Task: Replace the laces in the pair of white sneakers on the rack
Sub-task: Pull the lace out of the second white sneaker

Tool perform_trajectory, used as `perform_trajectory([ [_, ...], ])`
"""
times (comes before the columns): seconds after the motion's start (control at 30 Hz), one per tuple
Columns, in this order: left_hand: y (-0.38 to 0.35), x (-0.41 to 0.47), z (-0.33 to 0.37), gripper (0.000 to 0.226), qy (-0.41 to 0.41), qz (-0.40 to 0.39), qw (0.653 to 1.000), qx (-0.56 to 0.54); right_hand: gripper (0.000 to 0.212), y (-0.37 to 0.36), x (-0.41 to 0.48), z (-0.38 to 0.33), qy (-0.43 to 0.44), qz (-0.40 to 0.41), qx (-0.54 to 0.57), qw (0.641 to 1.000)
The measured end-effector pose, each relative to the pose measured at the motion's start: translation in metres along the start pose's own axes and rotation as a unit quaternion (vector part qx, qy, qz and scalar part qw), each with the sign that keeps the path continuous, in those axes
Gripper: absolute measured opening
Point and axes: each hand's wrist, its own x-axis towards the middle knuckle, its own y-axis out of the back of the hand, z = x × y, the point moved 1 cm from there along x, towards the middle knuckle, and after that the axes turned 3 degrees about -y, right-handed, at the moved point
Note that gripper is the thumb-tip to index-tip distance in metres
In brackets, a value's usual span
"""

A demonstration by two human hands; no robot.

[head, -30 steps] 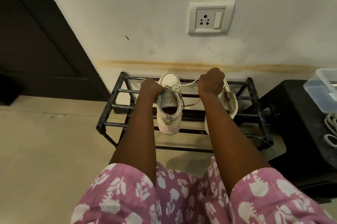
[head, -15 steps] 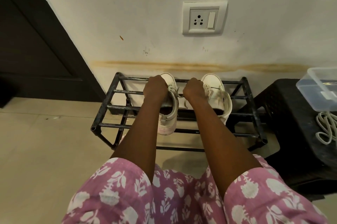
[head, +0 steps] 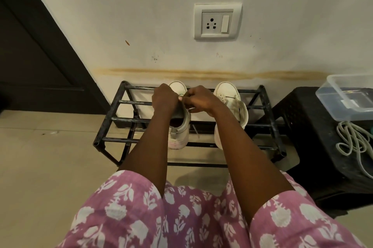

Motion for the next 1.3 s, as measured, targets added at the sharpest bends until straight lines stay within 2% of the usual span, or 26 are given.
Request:
perform_trajectory([
  [0.1, 0.000, 0.001, -0.001, 0.030, 0.020, 0.001, 1.000, -0.018, 0.036, 0.002, -0.002, 0.003, 0.024, 0.010, -0.046, 0.999],
  [0.23, -0.001, 0.003, 0.000, 0.030, 0.039, 0.004, 0.998, -0.040, 0.035, -0.002, -0.002, 0.004, 0.036, 0.006, -0.078, 0.996],
  [0.37, -0.004, 0.001, 0.004, 0.032, 0.067, -0.009, 0.994, -0.089, 0.025, -0.017, -0.003, 0.001, 0.069, 0.074, -0.218, 0.971],
  [0.5, 0.001, 0.002, 0.000, 0.029, 0.114, -0.008, 0.976, -0.188, 0.020, -0.021, -0.002, 0.002, 0.050, 0.117, -0.219, 0.967],
  [0.6, 0.004, 0.005, -0.006, 0.030, 0.176, -0.024, 0.937, -0.301, 0.024, -0.016, -0.001, 0.003, 0.035, 0.122, -0.210, 0.969],
  [0.7, 0.007, 0.000, -0.011, 0.021, 0.233, -0.074, 0.858, -0.451, 0.023, -0.008, -0.001, 0.004, 0.015, 0.113, -0.222, 0.968],
  [0.73, 0.005, 0.001, -0.014, 0.021, 0.251, -0.083, 0.839, -0.476, 0.021, -0.006, -0.002, 0.005, 0.011, 0.113, -0.225, 0.968],
  [0.77, 0.004, 0.001, -0.015, 0.024, 0.257, -0.091, 0.834, -0.481, 0.020, -0.005, -0.003, 0.007, 0.007, 0.114, -0.228, 0.967],
  [0.8, 0.004, 0.000, -0.015, 0.025, 0.252, -0.104, 0.840, -0.470, 0.019, -0.005, -0.005, 0.008, 0.004, 0.116, -0.235, 0.965],
  [0.87, 0.006, -0.001, -0.014, 0.022, 0.205, -0.108, 0.882, -0.410, 0.020, -0.006, -0.009, 0.010, 0.004, 0.121, -0.246, 0.962],
  [0.93, 0.009, 0.001, -0.011, 0.020, 0.092, -0.086, 0.944, -0.305, 0.020, -0.007, -0.011, 0.012, 0.008, 0.130, -0.249, 0.960],
  [0.97, 0.012, 0.000, -0.009, 0.026, 0.026, -0.075, 0.964, -0.255, 0.020, -0.008, -0.012, 0.012, 0.011, 0.135, -0.248, 0.959],
  [1.03, 0.017, -0.005, 0.000, 0.033, -0.066, -0.088, 0.977, -0.184, 0.020, -0.008, -0.013, 0.013, 0.014, 0.146, -0.248, 0.958],
  [1.1, 0.016, -0.007, 0.008, 0.028, -0.115, -0.120, 0.981, -0.096, 0.021, -0.008, -0.012, 0.015, 0.016, 0.147, -0.248, 0.957],
  [1.2, 0.006, -0.006, 0.010, 0.037, -0.127, -0.165, 0.978, 0.021, 0.022, -0.008, -0.011, 0.017, 0.019, 0.143, -0.257, 0.956],
  [1.3, -0.001, -0.009, 0.010, 0.036, -0.113, -0.132, 0.983, 0.067, 0.021, -0.009, -0.009, 0.014, 0.017, 0.130, -0.257, 0.958],
])
